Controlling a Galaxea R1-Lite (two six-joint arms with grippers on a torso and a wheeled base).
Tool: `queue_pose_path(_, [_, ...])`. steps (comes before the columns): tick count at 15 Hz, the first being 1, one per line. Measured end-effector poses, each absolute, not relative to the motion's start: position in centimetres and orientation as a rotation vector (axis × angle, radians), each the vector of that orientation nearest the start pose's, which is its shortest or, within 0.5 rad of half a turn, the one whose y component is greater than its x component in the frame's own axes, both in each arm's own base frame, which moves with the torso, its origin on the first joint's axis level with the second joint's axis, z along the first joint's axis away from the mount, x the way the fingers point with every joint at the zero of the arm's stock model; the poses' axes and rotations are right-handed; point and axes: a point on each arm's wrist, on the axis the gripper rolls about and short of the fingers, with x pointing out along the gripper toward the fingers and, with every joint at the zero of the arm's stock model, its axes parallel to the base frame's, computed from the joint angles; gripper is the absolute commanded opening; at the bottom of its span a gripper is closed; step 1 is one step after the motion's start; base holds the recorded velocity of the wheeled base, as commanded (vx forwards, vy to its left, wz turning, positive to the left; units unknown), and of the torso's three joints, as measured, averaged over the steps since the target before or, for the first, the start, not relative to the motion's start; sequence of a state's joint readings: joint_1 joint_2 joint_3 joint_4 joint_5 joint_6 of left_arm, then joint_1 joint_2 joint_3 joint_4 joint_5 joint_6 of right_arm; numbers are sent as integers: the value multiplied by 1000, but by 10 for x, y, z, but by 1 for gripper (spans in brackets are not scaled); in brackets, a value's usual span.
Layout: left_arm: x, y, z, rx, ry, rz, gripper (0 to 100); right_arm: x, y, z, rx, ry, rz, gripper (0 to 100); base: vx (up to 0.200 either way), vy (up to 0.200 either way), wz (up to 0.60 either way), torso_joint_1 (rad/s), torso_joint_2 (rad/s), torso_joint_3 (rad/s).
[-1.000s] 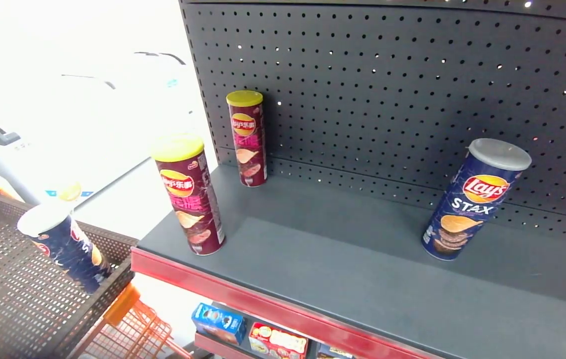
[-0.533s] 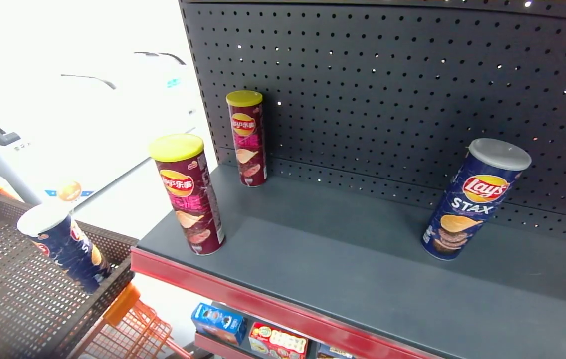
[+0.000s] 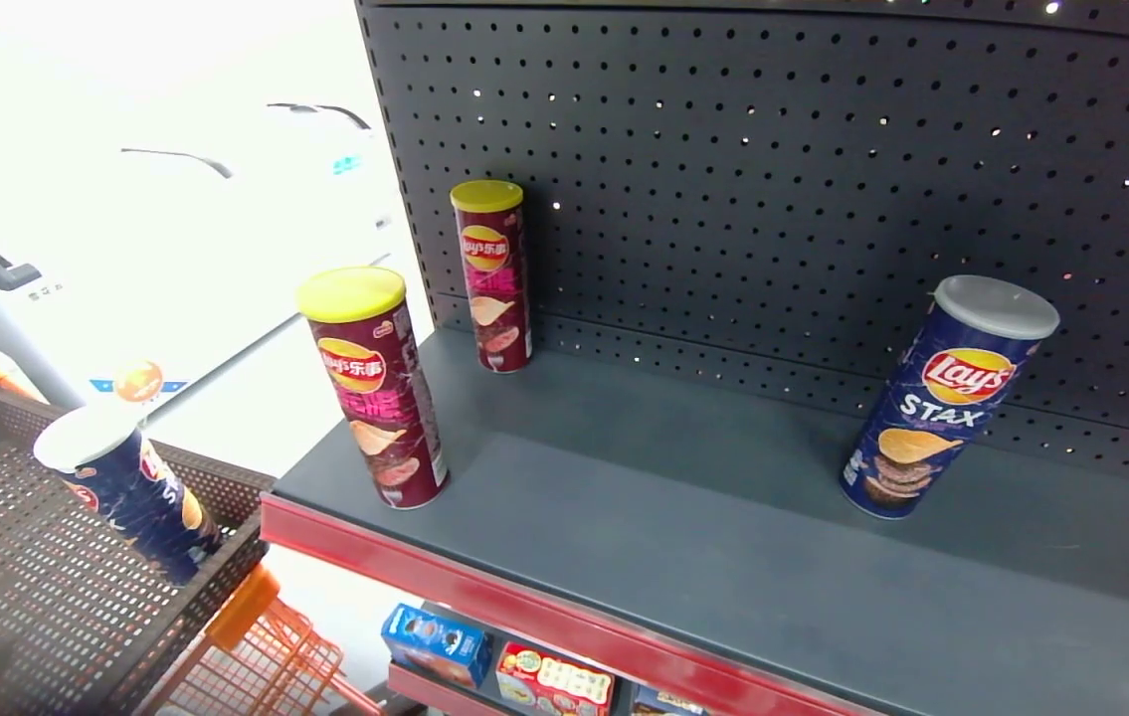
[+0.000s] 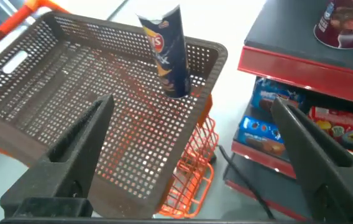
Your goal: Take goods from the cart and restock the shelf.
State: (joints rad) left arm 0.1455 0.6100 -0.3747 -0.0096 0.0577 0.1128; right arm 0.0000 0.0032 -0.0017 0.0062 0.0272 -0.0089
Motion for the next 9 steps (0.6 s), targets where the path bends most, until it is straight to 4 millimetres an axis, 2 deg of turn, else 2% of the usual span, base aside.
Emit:
queue_pose_path(4, [89, 25, 192, 67, 340, 252, 100, -23, 1, 75, -9, 8, 27, 100, 0, 0, 0, 0, 0, 0])
queue_pose_path(6, [111, 39, 191, 53, 360, 308, 100, -23, 1, 75, -8, 8, 27, 100, 0, 0, 0, 0, 0, 0])
queue_pose_path(9, [133, 54, 184, 39, 382, 351, 100, -23, 1, 75, -9, 8, 27, 100, 0, 0, 0, 0, 0, 0])
